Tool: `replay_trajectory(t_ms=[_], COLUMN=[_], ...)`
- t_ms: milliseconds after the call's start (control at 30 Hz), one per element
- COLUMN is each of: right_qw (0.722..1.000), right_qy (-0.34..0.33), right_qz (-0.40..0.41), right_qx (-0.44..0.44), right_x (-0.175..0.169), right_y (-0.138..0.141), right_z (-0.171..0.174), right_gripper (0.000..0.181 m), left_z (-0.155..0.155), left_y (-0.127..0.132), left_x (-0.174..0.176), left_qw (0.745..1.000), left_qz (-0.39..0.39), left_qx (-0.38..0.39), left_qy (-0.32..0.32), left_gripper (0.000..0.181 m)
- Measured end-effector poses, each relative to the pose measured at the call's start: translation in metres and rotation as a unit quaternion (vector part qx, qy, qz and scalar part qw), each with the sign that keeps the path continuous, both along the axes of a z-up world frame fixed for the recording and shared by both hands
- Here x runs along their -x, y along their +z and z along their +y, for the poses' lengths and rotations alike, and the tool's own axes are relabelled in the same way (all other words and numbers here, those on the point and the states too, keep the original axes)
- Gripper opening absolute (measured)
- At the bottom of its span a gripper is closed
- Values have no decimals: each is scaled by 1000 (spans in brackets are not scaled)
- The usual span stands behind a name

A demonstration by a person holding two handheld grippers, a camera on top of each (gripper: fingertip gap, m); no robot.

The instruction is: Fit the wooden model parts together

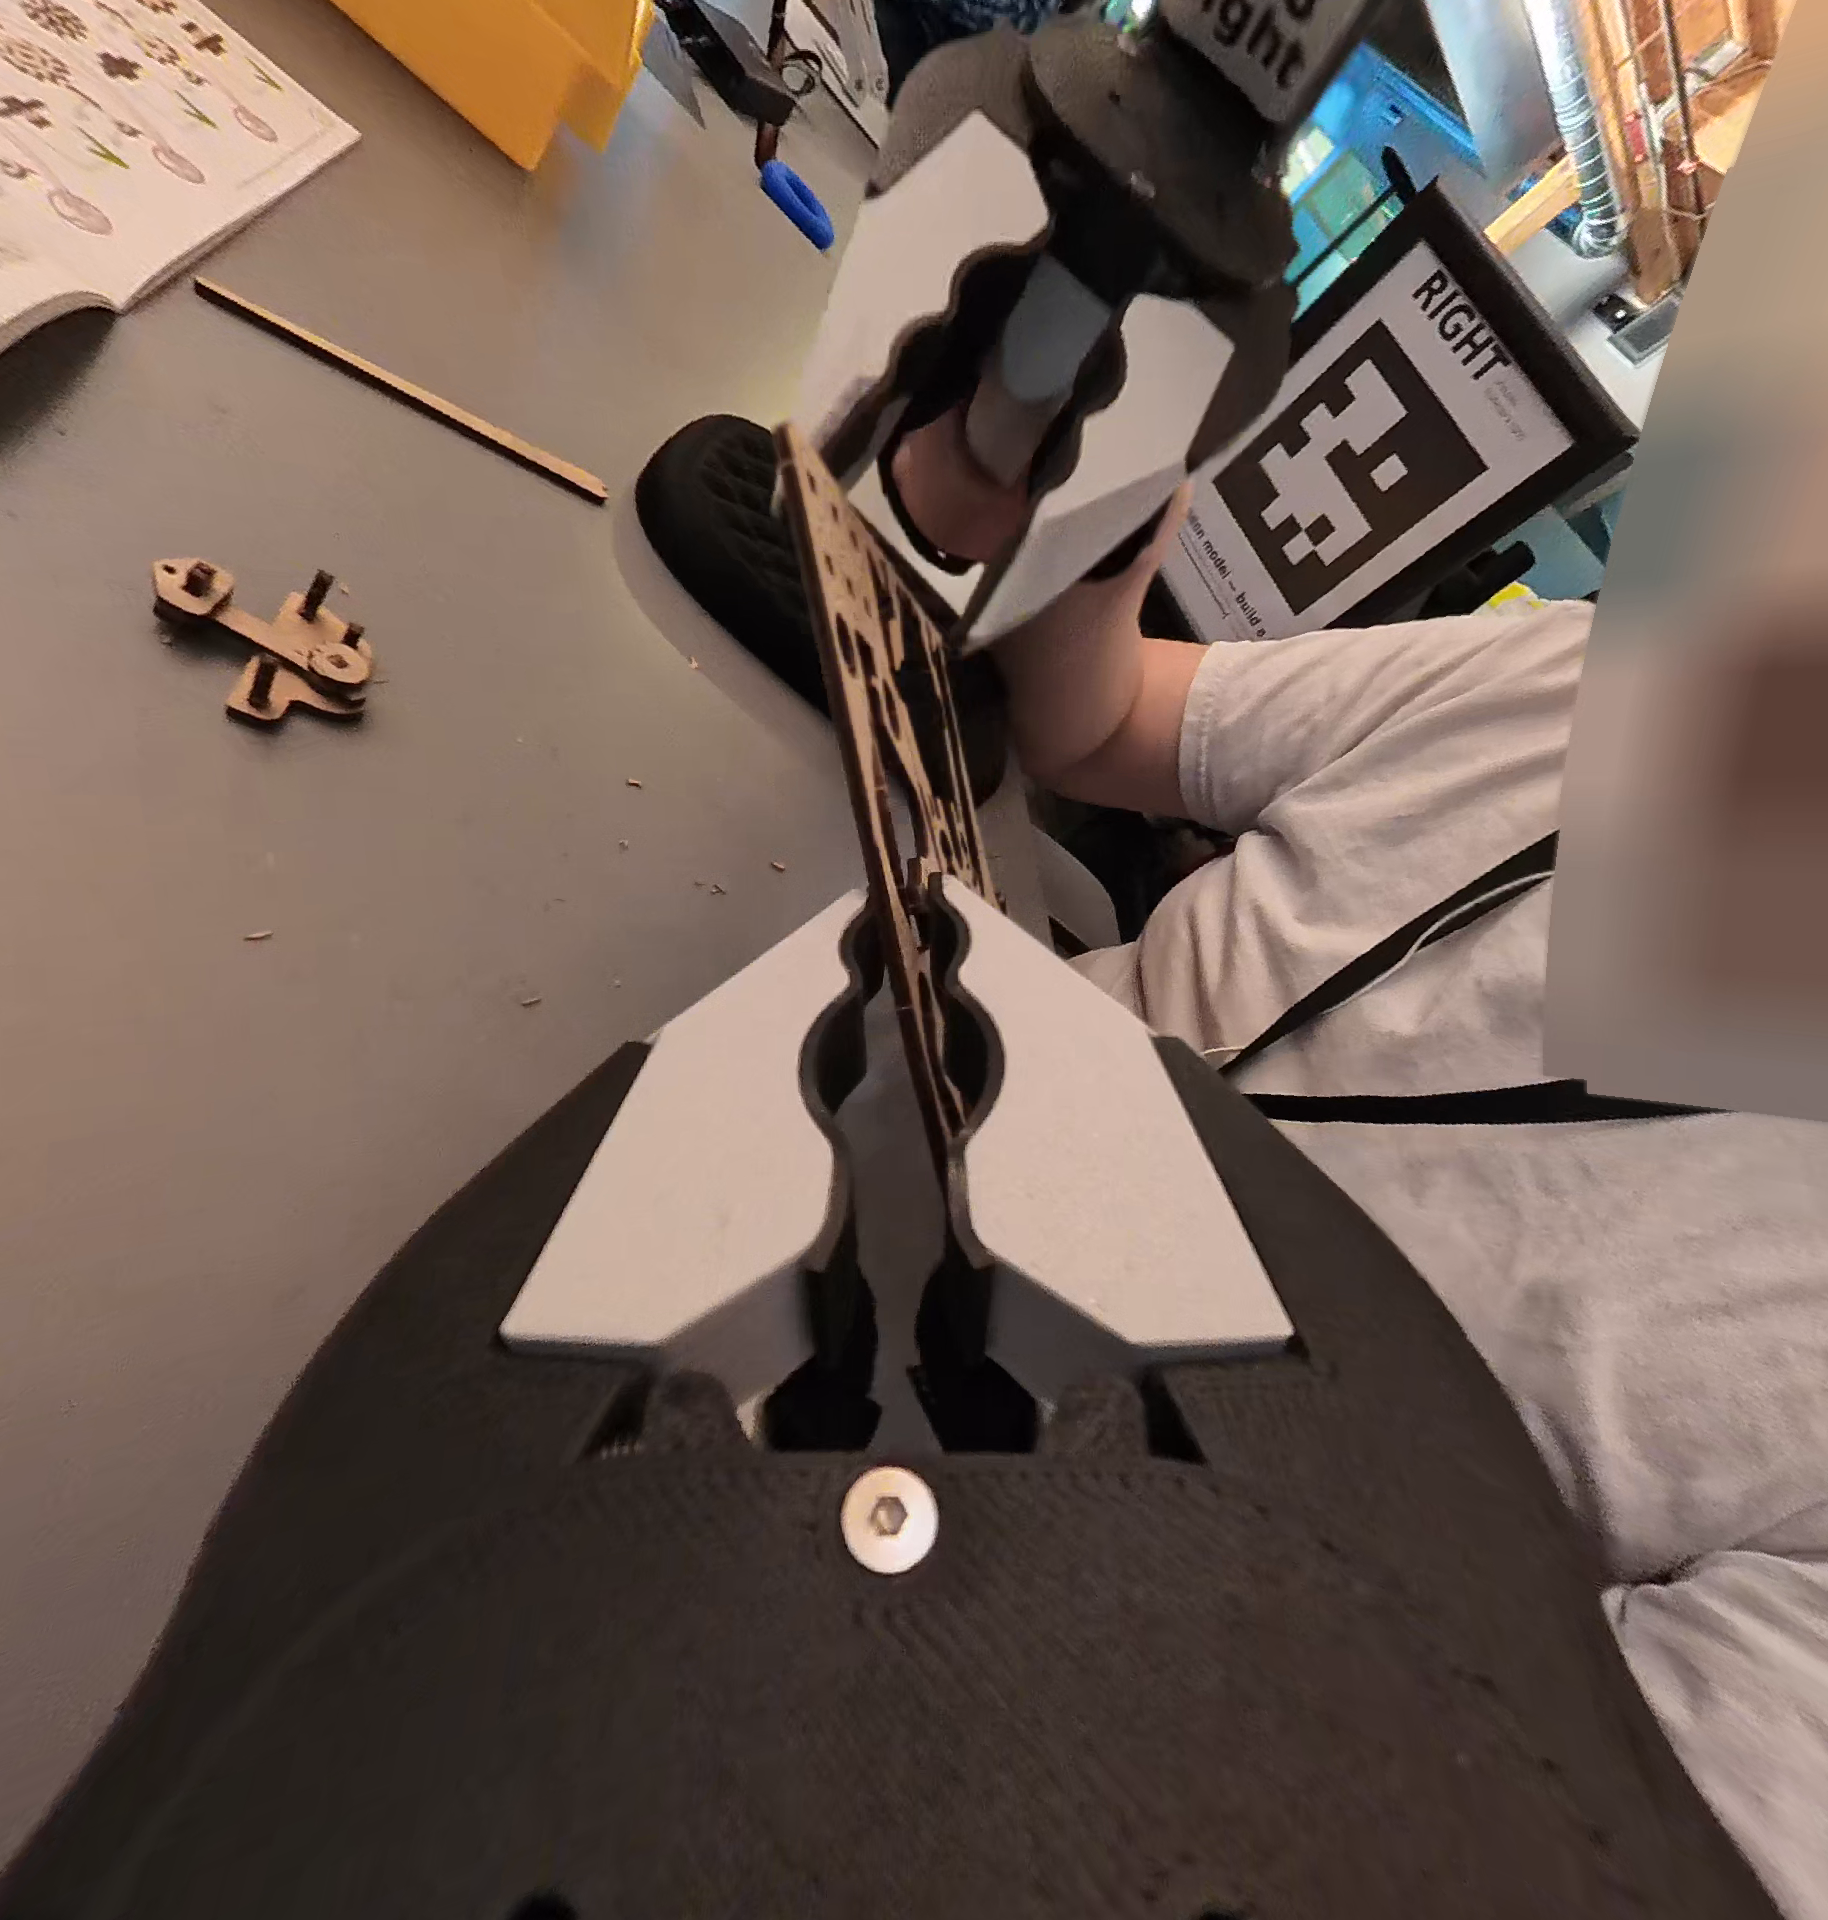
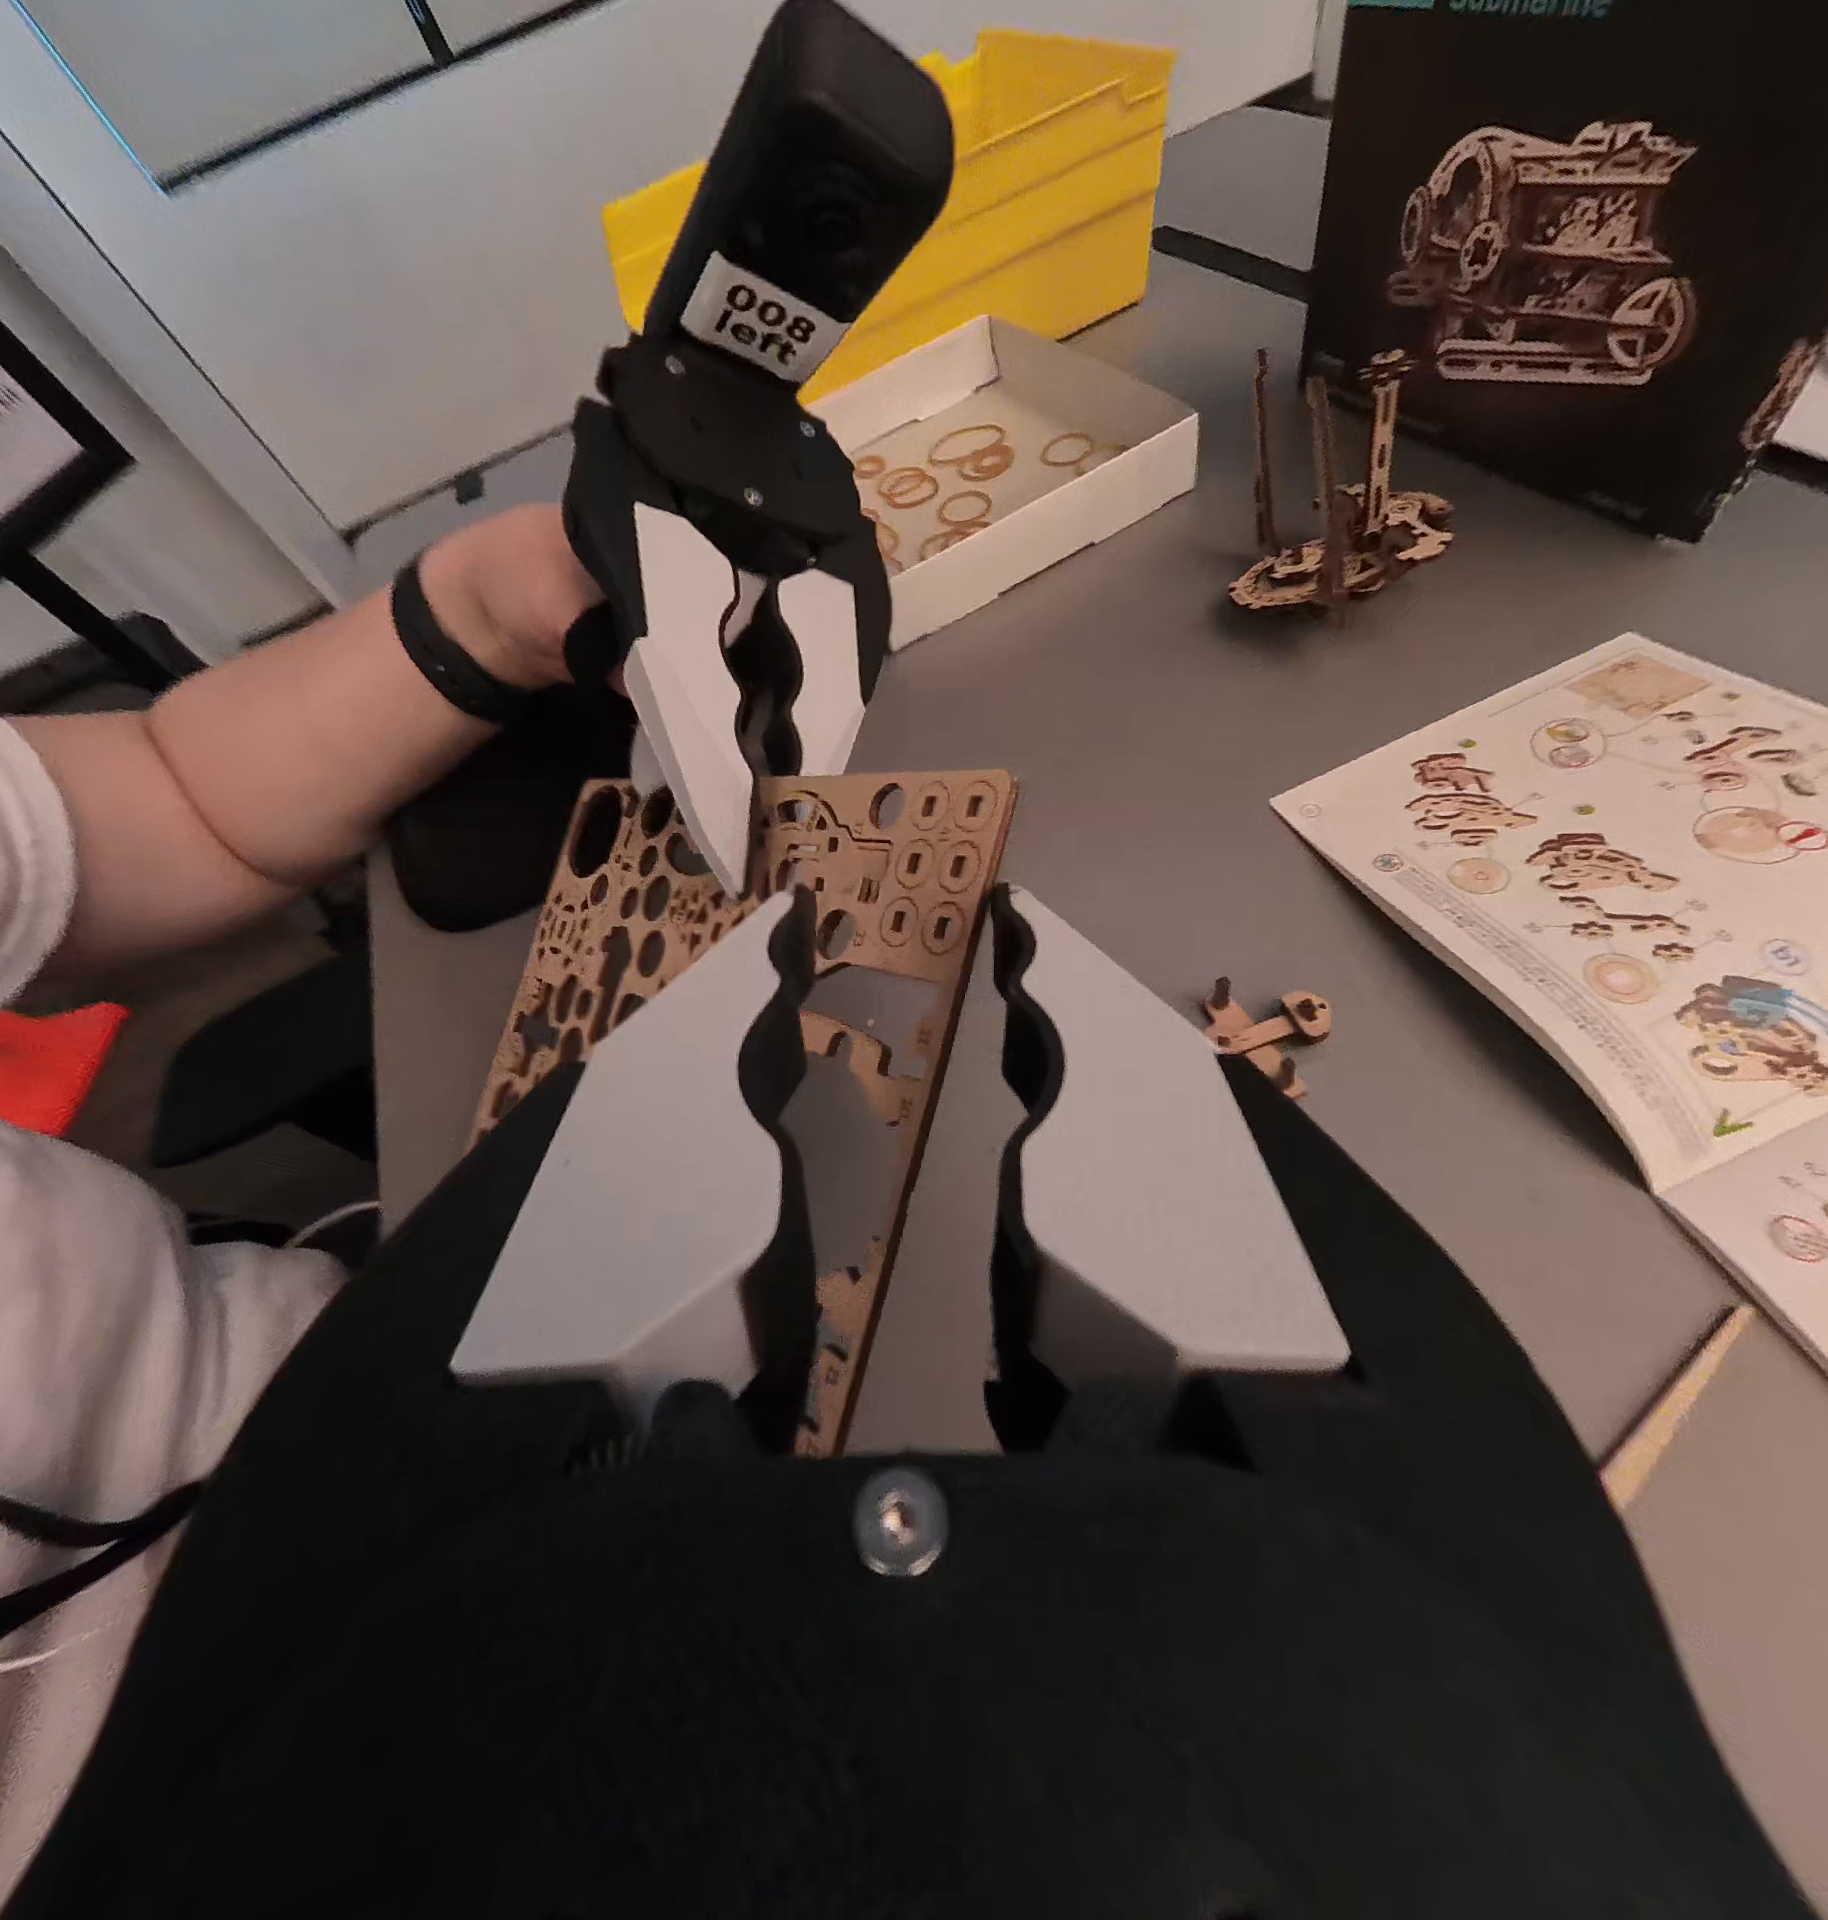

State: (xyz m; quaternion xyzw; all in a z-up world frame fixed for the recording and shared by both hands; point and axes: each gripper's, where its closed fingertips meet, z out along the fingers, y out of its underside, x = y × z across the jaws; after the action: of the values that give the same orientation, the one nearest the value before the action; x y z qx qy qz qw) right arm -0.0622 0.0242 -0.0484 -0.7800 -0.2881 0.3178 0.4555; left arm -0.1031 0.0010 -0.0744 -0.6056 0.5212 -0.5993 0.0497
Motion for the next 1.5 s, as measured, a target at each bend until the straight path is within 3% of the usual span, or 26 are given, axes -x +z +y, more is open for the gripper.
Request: replay_trajectory(t_ms=[33,167,233,367,433,667,800,867,933,1067,1133,1300,1433,1500], right_qw=[1000,995,990,981,978,982,980,976,970,967,975,983,989,979], right_qy=[7,38,70,95,106,94,83,89,113,132,121,111,132,96], right_qz=[16,59,82,123,135,111,122,143,172,199,177,145,-50,-171], right_qx=[13,76,95,112,116,117,136,140,130,86,58,33,30,49], right_x=[0,3,10,13,16,16,18,18,19,15,8,0,-3,-15], right_y=[0,-9,-9,-3,-1,-11,-17,-13,-4,16,17,14,-34,-68], right_z=[0,-2,-8,-12,-14,-10,-7,-7,-10,-11,-7,-3,-12,-10], right_gripper=[32,32,15,8,7,5,2,4,12,16,12,14,17,18], left_z=[0,-5,-7,-5,-5,7,17,19,18,10,15,-1,11,16], left_y=[-1,3,3,12,13,-8,-22,-21,-14,8,1,-8,-22,-28], left_x=[1,1,0,-6,-6,-8,-8,-8,-8,-5,0,28,39,42], left_qw=[1000,1000,1000,999,999,990,961,952,957,986,986,990,986,986], left_qz=[1,-10,-11,-35,-35,22,60,62,47,-4,15,65,108,126], left_qx=[-1,2,-4,4,0,-126,-259,-289,-272,-150,-148,-129,-130,-112], left_qy=[-1,-11,-15,7,9,52,74,83,88,74,69,-10,4,12], left_gripper=[5,5,5,10,3,2,2,3,3,2,2,2,2,2])
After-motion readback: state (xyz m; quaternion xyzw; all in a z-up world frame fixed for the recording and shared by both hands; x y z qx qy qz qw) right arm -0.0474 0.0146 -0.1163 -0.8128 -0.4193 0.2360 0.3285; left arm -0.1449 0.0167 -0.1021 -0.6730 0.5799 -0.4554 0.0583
